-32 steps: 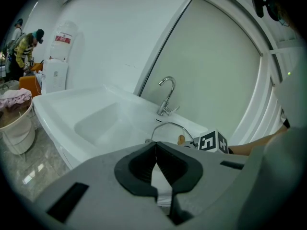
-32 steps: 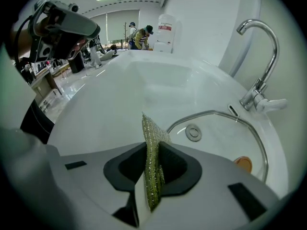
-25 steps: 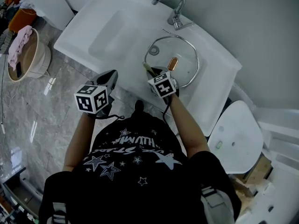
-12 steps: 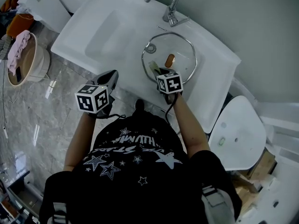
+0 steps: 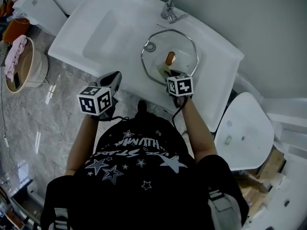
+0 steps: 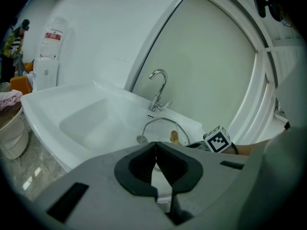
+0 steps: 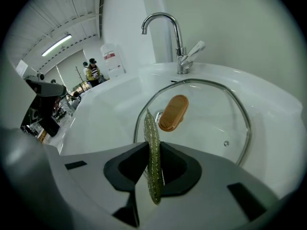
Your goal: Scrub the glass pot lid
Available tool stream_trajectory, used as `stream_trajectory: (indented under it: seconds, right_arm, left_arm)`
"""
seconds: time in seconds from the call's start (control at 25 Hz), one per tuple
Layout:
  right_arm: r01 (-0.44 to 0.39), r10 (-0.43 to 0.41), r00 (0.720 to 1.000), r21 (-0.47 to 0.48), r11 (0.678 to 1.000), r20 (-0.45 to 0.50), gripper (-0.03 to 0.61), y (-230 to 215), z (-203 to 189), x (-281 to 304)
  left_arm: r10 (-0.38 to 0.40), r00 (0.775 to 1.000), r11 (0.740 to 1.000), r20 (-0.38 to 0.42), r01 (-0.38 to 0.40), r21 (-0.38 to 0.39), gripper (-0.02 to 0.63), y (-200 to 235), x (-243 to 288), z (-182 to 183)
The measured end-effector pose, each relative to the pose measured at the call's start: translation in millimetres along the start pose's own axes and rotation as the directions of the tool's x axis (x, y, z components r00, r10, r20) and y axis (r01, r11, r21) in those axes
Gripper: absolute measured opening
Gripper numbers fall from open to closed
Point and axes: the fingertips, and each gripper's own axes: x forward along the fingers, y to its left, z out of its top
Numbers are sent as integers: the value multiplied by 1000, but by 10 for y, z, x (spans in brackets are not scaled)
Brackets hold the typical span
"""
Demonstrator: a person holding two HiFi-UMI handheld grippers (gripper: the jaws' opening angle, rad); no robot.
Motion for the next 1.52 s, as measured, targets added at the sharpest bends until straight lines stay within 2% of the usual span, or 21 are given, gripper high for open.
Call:
stream_trajectory:
  seconds: [0.56, 0.72, 0.92, 1.04, 1.24, 1.4, 1.52]
  right_arm:
    - [155, -153, 988, 92, 984, -26, 69, -453, -231, -383]
    - [171, -170, 985, 107, 979, -23, 69, -530, -246, -444]
    - [125, -125, 992, 118, 985, -8, 67, -489, -208, -521]
    - [126, -127, 992, 67, 990, 12, 67, -533, -99, -649]
    - [201, -195, 978, -78, 976, 77, 67, -822, 221, -814]
    - [284, -258, 955, -188, 940, 148, 67, -1088, 565, -806]
    - [354, -310, 931, -279, 893, 190, 67, -1254, 813, -753]
  left_arm:
    - [-33, 999, 999, -22, 33, 16, 9, -92, 75, -20]
    - [-44, 999, 999, -27, 44, 22, 9, -124, 112, -12]
    - [-53, 998, 998, -34, 54, 27, 9, -169, 158, 0]
    - [-51, 998, 998, -31, 52, 30, 9, -174, 186, 27]
    - [-35, 999, 999, -15, 36, 30, 9, -147, 243, 122]
    - [-28, 1000, 999, -9, 28, 34, 9, -136, 287, 196]
    - [-24, 1000, 999, -8, 25, 28, 9, -138, 326, 227]
